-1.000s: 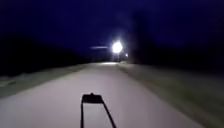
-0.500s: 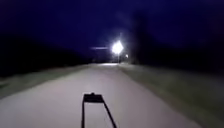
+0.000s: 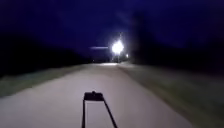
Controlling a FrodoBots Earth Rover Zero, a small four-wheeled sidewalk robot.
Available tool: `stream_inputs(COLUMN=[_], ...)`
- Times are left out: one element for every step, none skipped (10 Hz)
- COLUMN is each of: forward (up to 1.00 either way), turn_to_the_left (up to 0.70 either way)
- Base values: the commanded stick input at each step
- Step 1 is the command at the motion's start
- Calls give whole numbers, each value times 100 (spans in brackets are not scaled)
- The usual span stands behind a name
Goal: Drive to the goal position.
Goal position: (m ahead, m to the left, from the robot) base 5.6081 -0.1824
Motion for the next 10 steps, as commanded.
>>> stream_inputs(forward=[100,100,100,100,100,100,100,100,100,100], turn_to_the_left=[1,2,3,5,9,11,5,2,2,2])
